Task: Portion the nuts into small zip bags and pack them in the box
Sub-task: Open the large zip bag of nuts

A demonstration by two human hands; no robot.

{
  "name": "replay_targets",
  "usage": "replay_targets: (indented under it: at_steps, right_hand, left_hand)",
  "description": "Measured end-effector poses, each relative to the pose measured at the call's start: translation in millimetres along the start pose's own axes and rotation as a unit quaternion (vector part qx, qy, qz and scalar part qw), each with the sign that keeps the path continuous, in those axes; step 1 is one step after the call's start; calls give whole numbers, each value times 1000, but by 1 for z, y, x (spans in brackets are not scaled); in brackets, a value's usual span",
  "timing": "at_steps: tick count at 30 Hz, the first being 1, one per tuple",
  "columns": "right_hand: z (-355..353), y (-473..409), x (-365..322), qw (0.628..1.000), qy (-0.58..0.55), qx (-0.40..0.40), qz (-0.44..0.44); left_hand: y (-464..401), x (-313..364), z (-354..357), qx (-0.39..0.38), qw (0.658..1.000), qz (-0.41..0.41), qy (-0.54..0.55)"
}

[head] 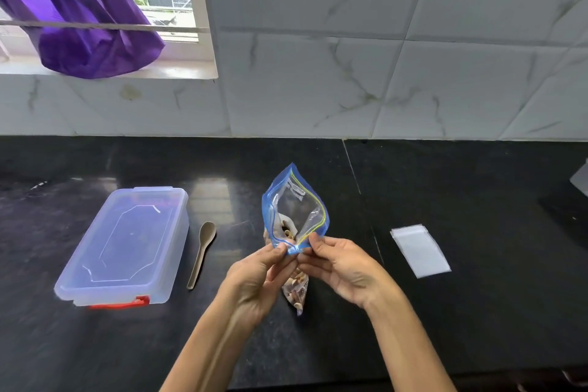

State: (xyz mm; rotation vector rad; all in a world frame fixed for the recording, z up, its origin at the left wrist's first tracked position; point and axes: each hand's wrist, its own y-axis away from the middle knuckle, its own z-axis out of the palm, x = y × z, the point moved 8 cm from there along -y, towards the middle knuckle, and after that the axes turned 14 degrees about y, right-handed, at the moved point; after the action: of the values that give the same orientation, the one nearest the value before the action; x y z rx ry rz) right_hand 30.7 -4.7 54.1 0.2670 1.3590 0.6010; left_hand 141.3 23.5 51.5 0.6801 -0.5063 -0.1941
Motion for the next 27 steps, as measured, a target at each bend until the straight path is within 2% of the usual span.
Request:
replay_targets:
  at_steps: [5, 8, 11, 14, 18, 20, 21, 23, 25, 27]
  right_hand:
    - [13, -4, 23, 964, -262, -11, 34]
    - [14, -4, 29, 958, -282, -28, 48]
    - [6, -5, 28, 981, -189, -25, 37]
    - [-4, -8, 21, 995, -97, 20, 7]
    - [-22, -11, 13, 990, 100, 100, 4]
    - [-38, -17, 5, 947, 279, 158, 1]
    - [-47, -19, -4, 913, 355, 198, -24]
    - [-49, -20, -36, 863, 429, 239, -117]
    - [-31, -25, -73, 823, 484, 205, -216]
    - [-5, -41, -95, 764, 576, 140, -254]
  left_hand:
    - [-5, -9, -1, -19, 986, -24, 163]
    - [-7, -12, -8, 7, 980, -44, 196]
    - [-10, -6, -14, 21, 993, -16, 117]
    - [-16, 10, -16, 24, 995, 95, -4]
    - [-27, 34, -20, 44, 952, 221, -208]
    - [-28, 50, -24, 76, 899, 283, -326]
    - [-26, 60, -25, 101, 871, 314, -364]
    - [-20, 80, -19, 129, 820, 373, -414]
    - [-14, 97, 5, 106, 774, 425, -458]
    - [-20, 109, 28, 79, 736, 439, -509]
